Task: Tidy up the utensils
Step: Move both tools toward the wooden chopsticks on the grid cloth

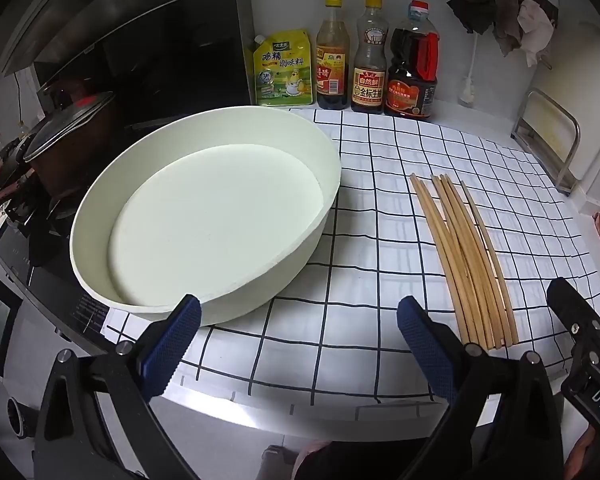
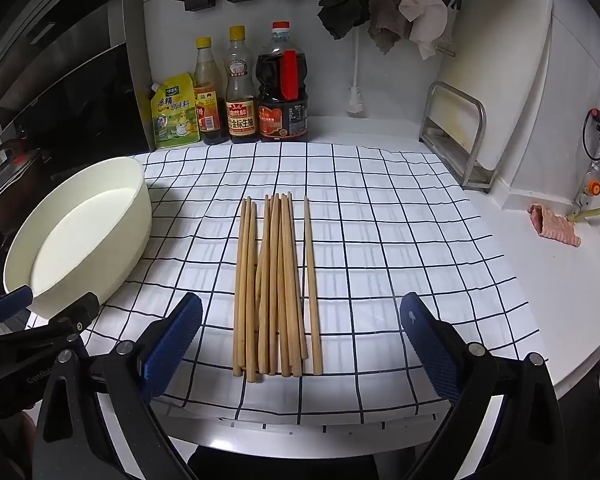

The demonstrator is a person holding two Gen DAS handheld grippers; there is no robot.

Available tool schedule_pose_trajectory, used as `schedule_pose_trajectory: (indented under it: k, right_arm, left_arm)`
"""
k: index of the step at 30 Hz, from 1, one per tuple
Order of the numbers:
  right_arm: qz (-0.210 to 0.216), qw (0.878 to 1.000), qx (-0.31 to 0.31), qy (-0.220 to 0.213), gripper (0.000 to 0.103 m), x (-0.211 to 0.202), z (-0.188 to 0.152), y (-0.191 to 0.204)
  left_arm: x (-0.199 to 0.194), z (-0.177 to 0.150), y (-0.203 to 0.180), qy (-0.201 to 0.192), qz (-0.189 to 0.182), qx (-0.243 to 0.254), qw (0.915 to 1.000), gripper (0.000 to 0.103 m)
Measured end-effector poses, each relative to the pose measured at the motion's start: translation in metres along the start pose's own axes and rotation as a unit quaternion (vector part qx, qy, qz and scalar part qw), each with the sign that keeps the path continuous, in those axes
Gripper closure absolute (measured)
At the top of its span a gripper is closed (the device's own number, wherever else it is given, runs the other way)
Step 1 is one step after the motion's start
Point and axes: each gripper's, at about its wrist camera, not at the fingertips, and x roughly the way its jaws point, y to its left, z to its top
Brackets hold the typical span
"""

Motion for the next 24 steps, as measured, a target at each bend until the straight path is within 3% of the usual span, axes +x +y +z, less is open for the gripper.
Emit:
schedule_pose_trajectory:
  k: [15,24]
  right_arm:
    - [0.009,1.0,-0.004,0.004,0.008,0.001,-0.001,-0.001]
    - [0.021,1.0,0.001,0.02,0.008,0.019,-0.004,-0.022]
  left_arm:
    - [0.002,-0.002,-0.003,0.0,0.0,0.003,1.0,0.006]
    - [0.014,-0.006,-0.015,0.007,-0.017,0.003,0.9998,0.006]
